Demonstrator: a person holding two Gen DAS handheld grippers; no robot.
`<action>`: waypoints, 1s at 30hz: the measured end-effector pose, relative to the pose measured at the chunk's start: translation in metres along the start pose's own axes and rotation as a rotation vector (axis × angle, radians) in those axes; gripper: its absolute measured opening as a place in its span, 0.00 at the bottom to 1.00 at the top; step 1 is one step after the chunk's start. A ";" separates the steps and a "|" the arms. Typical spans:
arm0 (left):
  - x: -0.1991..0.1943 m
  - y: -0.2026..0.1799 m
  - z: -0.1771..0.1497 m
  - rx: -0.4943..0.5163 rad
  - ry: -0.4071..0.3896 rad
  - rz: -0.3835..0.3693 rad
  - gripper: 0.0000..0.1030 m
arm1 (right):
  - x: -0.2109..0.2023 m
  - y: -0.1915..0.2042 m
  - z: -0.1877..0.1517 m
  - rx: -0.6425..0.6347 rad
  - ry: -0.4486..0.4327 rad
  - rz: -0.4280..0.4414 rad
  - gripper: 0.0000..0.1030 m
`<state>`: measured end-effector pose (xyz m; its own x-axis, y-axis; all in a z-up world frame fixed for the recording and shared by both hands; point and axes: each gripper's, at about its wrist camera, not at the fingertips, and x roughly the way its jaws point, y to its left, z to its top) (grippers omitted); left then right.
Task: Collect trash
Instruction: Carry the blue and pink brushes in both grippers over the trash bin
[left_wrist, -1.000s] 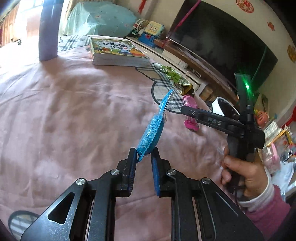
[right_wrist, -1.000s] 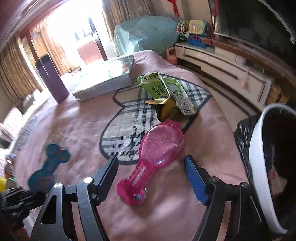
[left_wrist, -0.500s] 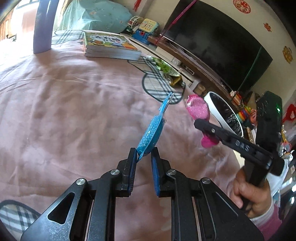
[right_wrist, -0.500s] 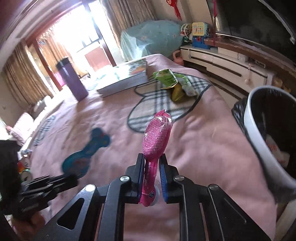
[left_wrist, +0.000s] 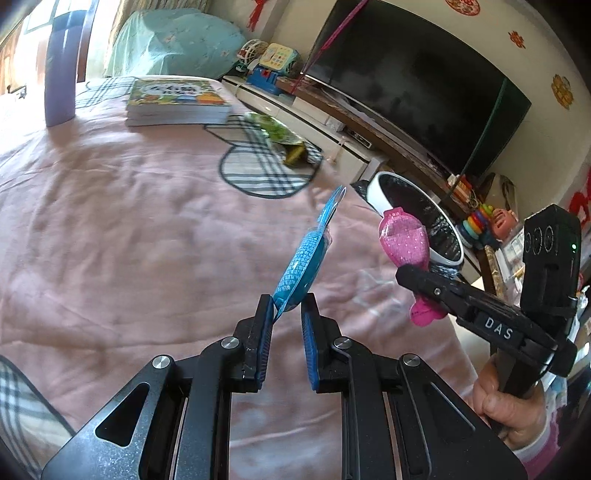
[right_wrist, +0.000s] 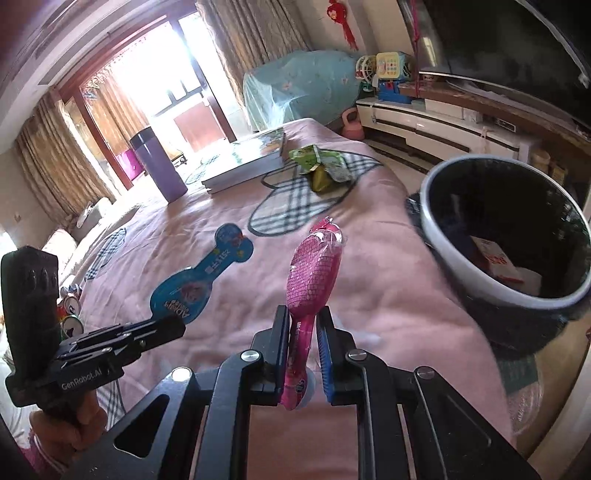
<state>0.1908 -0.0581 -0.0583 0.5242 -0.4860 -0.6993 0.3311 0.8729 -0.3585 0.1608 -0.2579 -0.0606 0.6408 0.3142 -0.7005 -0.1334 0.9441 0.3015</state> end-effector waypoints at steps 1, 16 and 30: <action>0.001 -0.006 -0.001 0.005 0.001 0.003 0.14 | -0.004 -0.003 -0.002 0.001 -0.001 0.002 0.15; 0.017 -0.083 0.002 0.123 0.006 0.044 0.14 | -0.056 -0.049 -0.007 0.028 -0.113 0.010 0.14; 0.030 -0.124 0.004 0.174 0.030 0.011 0.14 | -0.082 -0.084 -0.011 0.078 -0.156 -0.019 0.14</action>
<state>0.1688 -0.1809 -0.0329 0.5060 -0.4726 -0.7215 0.4577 0.8561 -0.2399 0.1111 -0.3622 -0.0363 0.7533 0.2715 -0.5990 -0.0654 0.9372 0.3426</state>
